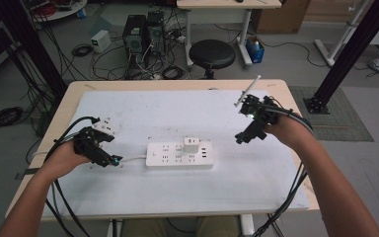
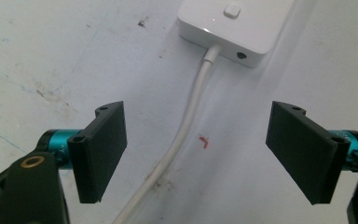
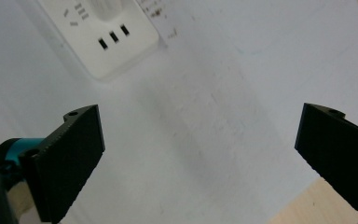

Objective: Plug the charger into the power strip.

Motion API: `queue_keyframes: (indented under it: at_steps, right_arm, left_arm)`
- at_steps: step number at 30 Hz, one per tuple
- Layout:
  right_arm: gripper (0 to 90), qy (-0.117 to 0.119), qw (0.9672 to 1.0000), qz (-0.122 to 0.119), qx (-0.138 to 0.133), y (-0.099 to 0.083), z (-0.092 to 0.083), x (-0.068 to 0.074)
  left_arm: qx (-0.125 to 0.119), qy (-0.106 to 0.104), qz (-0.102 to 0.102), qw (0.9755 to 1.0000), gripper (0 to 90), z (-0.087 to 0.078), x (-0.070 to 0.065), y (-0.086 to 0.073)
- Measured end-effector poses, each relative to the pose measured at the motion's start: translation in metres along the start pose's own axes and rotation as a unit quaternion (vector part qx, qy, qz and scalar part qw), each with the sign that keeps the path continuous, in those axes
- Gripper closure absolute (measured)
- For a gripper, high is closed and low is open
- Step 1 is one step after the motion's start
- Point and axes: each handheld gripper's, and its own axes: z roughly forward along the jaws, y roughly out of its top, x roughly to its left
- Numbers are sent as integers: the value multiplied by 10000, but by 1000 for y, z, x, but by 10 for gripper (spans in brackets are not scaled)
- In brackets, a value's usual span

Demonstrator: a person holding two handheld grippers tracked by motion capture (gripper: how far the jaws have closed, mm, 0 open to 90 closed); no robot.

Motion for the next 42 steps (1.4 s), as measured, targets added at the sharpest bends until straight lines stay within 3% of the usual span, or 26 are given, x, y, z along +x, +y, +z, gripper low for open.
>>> queue_keyframes:
  at_steps: [4,12,21,26,33,37,42]
  right_arm:
    - [8,39,9998,195,72,-24,1,-1]
    - [8,-1,9991,408,101,-50,7,-1]
    - [8,116,9987,491,111,-55,15,-6]
    - [8,109,9987,492,91,-56,17,-8]
    - [8,153,9975,694,17,-68,28,-9]
    - [8,239,9954,926,-112,-75,35,-8]
    - [8,248,9950,958,-106,-78,40,-9]
  left_arm:
    - [-16,58,3,10000,203,-3,-2,7]
    - [60,200,-51,9998,203,-3,3,14]
    - [11,419,-338,9985,203,-2,8,8]
    - [44,464,-345,9983,203,-2,8,8]
    - [13,483,-484,9977,203,3,9,7]
    - [-3,504,-536,9973,203,5,9,7]
    - [-19,515,-550,9972,203,5,11,6]
